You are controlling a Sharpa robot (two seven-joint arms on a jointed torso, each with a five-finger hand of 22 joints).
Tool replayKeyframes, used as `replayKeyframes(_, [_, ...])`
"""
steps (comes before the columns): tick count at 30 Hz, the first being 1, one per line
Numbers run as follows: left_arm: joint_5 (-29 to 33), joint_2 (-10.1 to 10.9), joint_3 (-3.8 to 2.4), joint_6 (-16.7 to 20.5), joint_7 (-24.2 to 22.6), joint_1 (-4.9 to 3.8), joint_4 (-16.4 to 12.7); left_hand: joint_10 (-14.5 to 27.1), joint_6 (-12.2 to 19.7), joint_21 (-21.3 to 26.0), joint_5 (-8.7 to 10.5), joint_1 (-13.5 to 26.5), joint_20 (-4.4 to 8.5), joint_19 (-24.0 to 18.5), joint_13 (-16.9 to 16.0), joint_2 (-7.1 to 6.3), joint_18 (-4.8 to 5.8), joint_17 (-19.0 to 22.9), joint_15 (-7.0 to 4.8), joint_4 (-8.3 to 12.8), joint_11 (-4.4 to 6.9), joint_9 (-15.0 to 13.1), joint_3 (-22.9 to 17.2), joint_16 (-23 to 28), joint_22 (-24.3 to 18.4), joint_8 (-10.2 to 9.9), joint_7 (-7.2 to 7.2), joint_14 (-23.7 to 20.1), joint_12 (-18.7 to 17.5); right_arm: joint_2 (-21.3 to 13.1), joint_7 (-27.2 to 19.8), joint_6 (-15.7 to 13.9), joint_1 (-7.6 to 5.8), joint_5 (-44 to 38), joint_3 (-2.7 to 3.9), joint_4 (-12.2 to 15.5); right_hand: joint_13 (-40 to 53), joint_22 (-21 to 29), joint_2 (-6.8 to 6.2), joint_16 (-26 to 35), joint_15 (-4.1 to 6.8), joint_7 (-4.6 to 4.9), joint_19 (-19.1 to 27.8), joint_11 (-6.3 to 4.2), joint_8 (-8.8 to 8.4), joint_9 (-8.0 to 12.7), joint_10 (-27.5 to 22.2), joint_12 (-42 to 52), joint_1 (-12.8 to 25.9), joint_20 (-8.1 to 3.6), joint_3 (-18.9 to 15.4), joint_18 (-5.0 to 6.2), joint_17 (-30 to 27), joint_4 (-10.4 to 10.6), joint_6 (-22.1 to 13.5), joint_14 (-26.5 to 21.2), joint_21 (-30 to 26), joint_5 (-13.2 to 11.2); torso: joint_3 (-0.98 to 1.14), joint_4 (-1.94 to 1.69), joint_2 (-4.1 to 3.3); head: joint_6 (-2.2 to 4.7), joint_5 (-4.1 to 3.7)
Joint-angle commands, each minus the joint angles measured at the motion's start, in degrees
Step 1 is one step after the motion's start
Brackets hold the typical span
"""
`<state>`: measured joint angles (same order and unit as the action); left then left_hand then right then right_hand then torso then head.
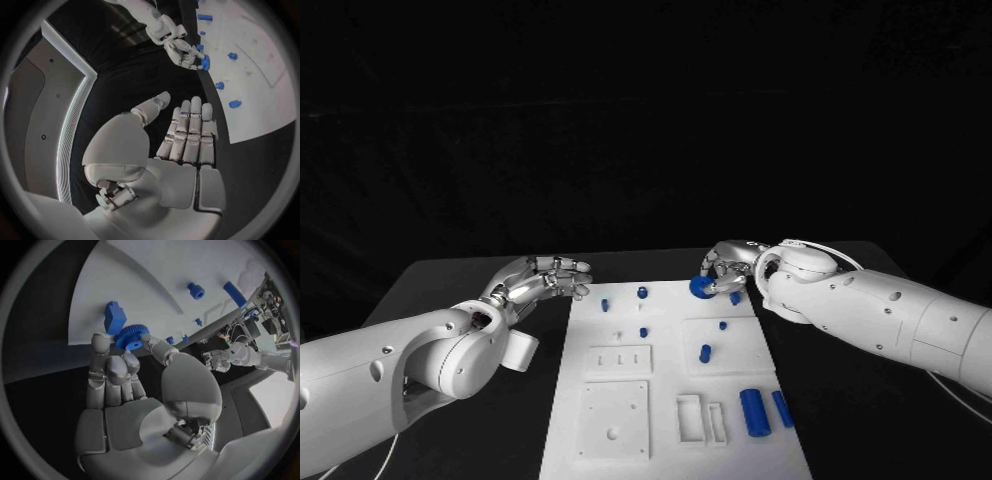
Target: Assemble the parts on the task board
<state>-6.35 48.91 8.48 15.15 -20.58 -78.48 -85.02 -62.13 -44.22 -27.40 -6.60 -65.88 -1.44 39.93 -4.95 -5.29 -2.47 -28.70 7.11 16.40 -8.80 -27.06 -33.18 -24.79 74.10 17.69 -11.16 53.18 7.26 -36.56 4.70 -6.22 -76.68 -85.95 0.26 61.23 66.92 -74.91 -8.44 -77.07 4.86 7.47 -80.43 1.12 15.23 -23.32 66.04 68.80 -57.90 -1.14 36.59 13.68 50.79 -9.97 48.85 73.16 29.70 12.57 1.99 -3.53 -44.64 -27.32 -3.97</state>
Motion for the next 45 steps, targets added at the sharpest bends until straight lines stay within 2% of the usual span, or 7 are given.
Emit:
replayKeyframes(1, [0.1,-0.1,-0.05,-1.0,-0.1,-0.12,-0.1,0.3,0.4,0.3,0.16,0.0,0.04,-0.3,0.1,-0.57,-0.93,-0.1,0.06,0.0,-0.31,0.1,0.4,0.4,0.1,-0.4,-0.16,-0.2,-0.3,0.0,0.2,4.5,0.91,-0.9,-0.63,0.0,-0.1,-1.3,-0.21,0.3,0.34,0.14,0.3,-0.03,0.16,-0.1,-0.3,-0.3,0.0,-0.24,0.4,1.32,0.1,-0.2,0.0,0.2,0.4,-0.4,0.0,-0.04,-0.03,0.09,-0.06])
replayKeyframes(6, [0.1,0.0,-0.05,-0.9,0.0,-0.12,-0.2,0.3,0.5,0.3,0.16,0.0,0.03,-0.3,0.1,-0.57,-0.93,-0.1,0.07,0.0,-0.32,0.1,0.4,0.4,0.1,-0.4,-0.17,-0.2,-0.3,-0.1,-0.1,2.4,0.92,-5.0,-0.93,1.0,-0.3,-1.3,-0.94,0.4,0.24,0.25,0.4,0.08,0.44,-0.2,-0.5,-0.5,-0.5,-0.24,0.4,1.32,0.4,-1.1,0.4,0.2,0.6,-0.2,0.0,-0.04,-0.03,0.06,-0.09])
replayKeyframes(11, [0.1,0.0,-0.05,-0.7,-0.1,-0.12,-0.2,0.3,0.5,0.3,0.16,0.0,0.02,-0.3,0.1,-0.57,-0.92,-0.1,0.08,0.0,-0.33,0.1,0.4,0.4,0.1,-0.4,-0.18,-0.3,-0.4,0.1,-0.8,-0.2,1.09,-8.1,-1.88,1.6,-0.2,-1.3,-1.57,0.5,0.22,0.23,0.5,0.09,0.77,-0.3,-0.3,-0.4,-1.7,-0.33,0.8,1.32,0.5,-2.2,0.9,0.3,0.8,-0.6,0.02,0.0,-0.01,0.02,-0.13])
replayKeyframes(17, [0.1,0.1,-0.05,-0.8,-0.1,-0.12,-0.3,0.3,0.5,0.3,0.16,0.1,0.0,-0.3,0.1,-0.53,-0.91,-0.1,0.09,-0.1,-0.35,0.1,0.4,0.4,0.1,-0.4,-0.2,-0.3,-0.4,0.0,-0.8,-0.5,1.52,-9.2,-2.17,1.7,-0.2,-1.3,-2.13,0.7,0.09,0.4,0.4,0.23,1.29,-0.5,-0.1,-0.4,-2.5,-0.14,1.2,1.32,0.7,-3.2,1.9,0.4,1.0,-0.8,0.02,-0.06,-0.05,0.0,-0.13])
replayKeyframes(28, [0.1,0.1,-0.05,-0.7,-0.1,-0.12,-0.2,0.3,0.5,0.3,0.16,0.1,-0.01,-0.3,0.1,-0.49,-0.91,-0.1,0.1,-0.1,-0.36,0.1,0.4,0.4,0.1,-0.4,-0.21,-0.3,-0.4,-0.1,-0.7,-0.5,1.59,-9.4,-2.24,1.9,-0.1,-1.2,-1.9,0.9,0.34,0.06,0.4,-0.06,2.16,-0.8,0.4,-0.2,-1.9,0.01,1.1,1.32,1.1,-3.2,3.6,0.6,1.2,-2.0,0.05,-0.08,-0.05,-0.07,-0.13])
replayKeyframes(38, [0.1,-0.1,-0.05,-0.8,-0.1,-0.12,0.0,0.3,0.5,0.3,0.16,0.1,-0.01,-0.3,0.1,-0.46,-0.92,-0.2,0.1,-0.1,-0.36,0.1,0.4,0.5,0.1,-0.4,-0.21,-0.3,-0.4,1.0,-0.8,-3.0,1.56,-10.2,-2.22,-0.3,0.0,-1.2,-1.67,1.1,0.52,-0.13,0.4,-0.25,2.33,-0.8,0.7,0.0,-1.6,0.0,1.4,1.32,1.3,-2.7,4.1,0.7,1.3,-1.8,0.06,-0.13,-0.01,0.25,-0.15])
replayKeyframes(45, [0.1,-0.2,-0.05,-0.7,-0.1,-0.12,0.2,0.3,0.5,0.3,0.15,0.1,-0.02,-0.3,0.1,-0.46,-0.92,-0.2,0.11,-0.1,-0.36,0.1,0.4,0.5,0.1,-0.4,-0.21,-0.3,-0.5,1.4,-1.0,-3.4,1.33,-9.3,-2.2,-0.8,0.2,-1.2,-1.76,1.1,0.58,-0.18,0.3,-0.31,2.38,-0.8,0.9,0.1,-1.6,-0.03,1.5,1.32,1.4,-2.6,4.2,0.7,1.4,-1.8,0.09,0.0,-0.01,0.49,-0.03])
